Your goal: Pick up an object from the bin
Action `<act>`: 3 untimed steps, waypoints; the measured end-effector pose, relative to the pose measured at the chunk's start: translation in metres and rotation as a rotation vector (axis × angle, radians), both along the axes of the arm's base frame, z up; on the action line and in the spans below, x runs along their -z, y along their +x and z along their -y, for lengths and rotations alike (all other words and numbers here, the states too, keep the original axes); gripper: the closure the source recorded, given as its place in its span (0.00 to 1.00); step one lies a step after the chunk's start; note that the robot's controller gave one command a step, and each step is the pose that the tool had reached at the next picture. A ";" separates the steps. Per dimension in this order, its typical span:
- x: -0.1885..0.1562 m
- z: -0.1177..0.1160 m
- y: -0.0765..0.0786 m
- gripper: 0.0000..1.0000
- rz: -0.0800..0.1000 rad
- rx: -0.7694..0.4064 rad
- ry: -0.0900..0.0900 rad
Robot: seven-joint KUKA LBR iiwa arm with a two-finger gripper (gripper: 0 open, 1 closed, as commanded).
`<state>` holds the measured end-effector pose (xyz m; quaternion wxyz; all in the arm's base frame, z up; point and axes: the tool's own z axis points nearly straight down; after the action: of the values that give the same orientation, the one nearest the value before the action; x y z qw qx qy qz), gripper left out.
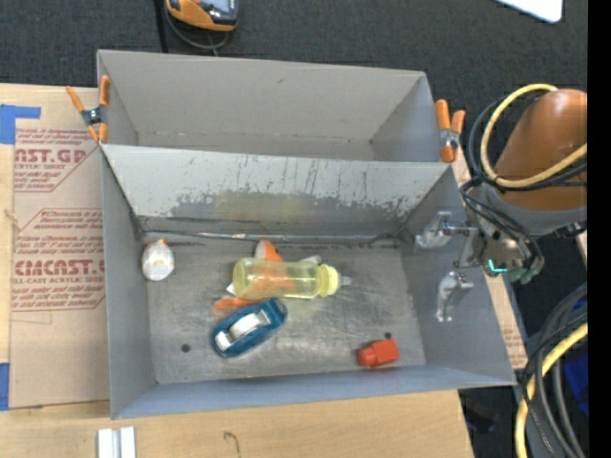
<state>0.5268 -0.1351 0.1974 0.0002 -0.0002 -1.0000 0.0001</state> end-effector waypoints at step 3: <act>0.036 -0.020 -0.019 0.00 0.010 -0.158 -0.002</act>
Offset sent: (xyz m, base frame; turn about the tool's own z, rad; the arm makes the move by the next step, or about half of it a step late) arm -0.0405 0.0163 0.0325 -0.1192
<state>0.5075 -0.1151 0.1618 -0.0047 0.0785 -0.9969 0.0014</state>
